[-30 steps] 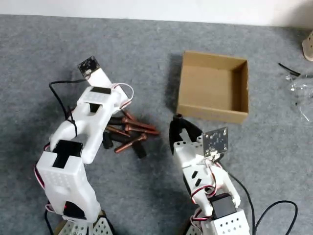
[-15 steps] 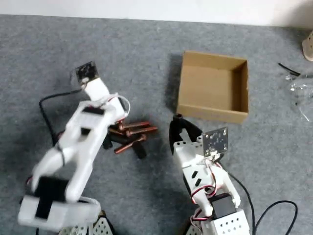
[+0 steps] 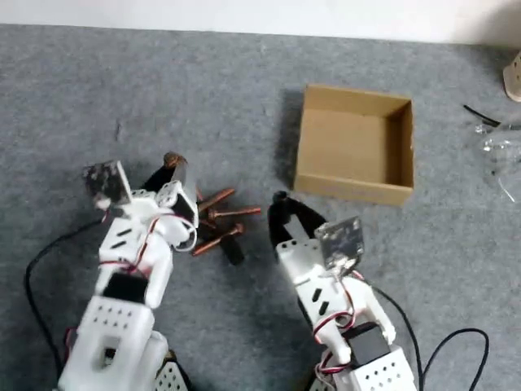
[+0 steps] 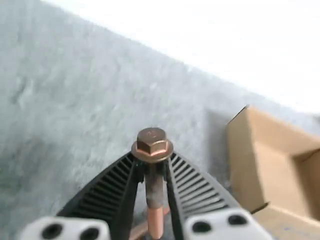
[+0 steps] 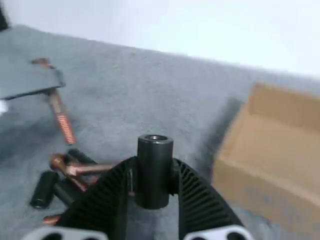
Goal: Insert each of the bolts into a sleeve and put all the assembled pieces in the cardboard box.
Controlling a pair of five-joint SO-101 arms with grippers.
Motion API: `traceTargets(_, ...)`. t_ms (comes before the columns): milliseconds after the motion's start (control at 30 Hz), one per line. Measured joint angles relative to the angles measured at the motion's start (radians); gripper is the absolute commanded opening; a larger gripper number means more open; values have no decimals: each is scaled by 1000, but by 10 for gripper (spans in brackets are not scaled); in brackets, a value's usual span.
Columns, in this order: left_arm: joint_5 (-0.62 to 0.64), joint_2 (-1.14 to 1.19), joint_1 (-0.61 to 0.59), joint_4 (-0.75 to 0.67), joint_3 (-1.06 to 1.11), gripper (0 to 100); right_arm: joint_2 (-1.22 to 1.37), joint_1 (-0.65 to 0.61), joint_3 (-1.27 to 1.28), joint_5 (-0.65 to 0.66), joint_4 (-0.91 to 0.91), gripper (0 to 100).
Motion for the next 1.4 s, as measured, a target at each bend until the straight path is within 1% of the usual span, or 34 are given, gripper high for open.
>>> traceTargets(67,0,-97,0,0,37,5,0,-34,0,34,-46,4)
traceTargets(167,0,-238,0,0,87,5,0,-51,0,54,-64,4)
traceTargets(367,0,-546,0,0,180,5,0,-78,0,64,-68,4)
traceTargets(433,0,-647,0,0,192,5,0,-95,0,100,-64,4)
traceTargets(500,2,-695,0,0,190,5,0,-117,0,123,-58,4)
traceTargets(600,2,-694,34,0,190,5,0,-127,0,135,-58,4)
traceTargets(733,2,-697,160,21,152,5,0,-133,0,140,-58,4)
traceTargets(800,0,-698,233,89,104,5,0,-133,0,140,-58,4)
traceTargets(967,0,-698,353,345,-17,5,0,-133,0,141,-57,4)
traceTargets(1033,0,-698,371,396,-46,6,3,-133,0,141,-57,4)
traceTargets(1100,3,-701,371,416,-51,6,5,-133,0,141,-57,4)
traceTargets(1400,-3,-701,373,416,-51,6,5,-133,0,141,-57,4)
